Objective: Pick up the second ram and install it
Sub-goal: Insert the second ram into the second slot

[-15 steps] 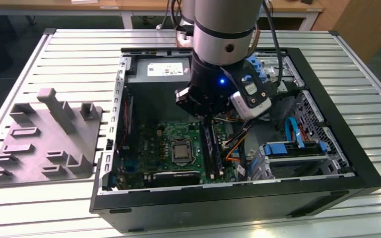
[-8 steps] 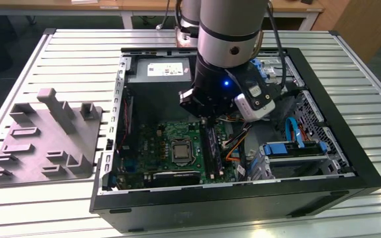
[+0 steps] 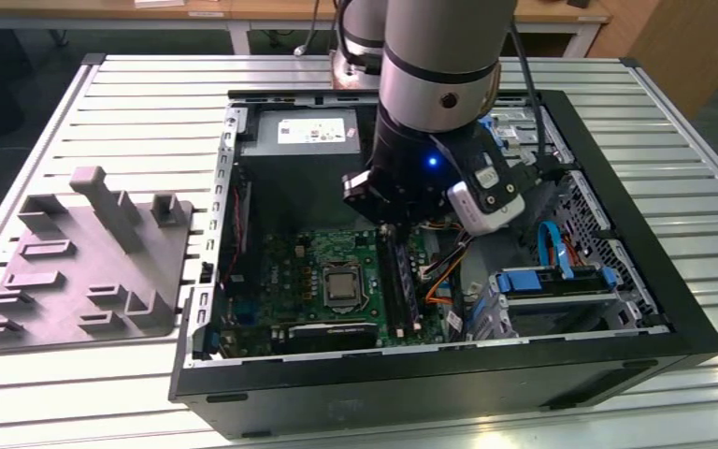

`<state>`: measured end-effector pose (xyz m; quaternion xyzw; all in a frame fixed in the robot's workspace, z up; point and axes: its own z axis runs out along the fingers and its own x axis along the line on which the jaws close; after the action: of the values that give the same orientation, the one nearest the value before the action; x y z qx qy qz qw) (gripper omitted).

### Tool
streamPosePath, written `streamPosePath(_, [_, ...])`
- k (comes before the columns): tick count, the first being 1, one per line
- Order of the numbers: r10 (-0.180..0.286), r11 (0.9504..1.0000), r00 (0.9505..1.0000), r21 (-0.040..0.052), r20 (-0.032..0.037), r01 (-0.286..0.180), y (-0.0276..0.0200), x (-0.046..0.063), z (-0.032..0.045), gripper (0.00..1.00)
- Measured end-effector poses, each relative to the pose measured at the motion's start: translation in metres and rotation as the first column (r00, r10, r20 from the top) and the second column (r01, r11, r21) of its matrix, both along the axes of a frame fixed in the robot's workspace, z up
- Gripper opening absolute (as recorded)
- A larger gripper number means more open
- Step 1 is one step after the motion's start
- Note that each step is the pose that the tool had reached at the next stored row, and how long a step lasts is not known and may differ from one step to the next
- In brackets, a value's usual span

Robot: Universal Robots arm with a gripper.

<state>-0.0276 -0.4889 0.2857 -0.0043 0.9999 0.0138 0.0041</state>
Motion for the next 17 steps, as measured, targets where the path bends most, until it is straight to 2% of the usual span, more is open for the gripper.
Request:
streamPosePath(7, [-0.005,1.0,1.0,0.0001,0.0,0.005,-0.0016,0.001,-0.0033,0.11])
streamPosePath(17, [-0.005,1.0,1.0,0.0001,0.0,0.005,-0.0016,0.001,-0.0144,0.11])
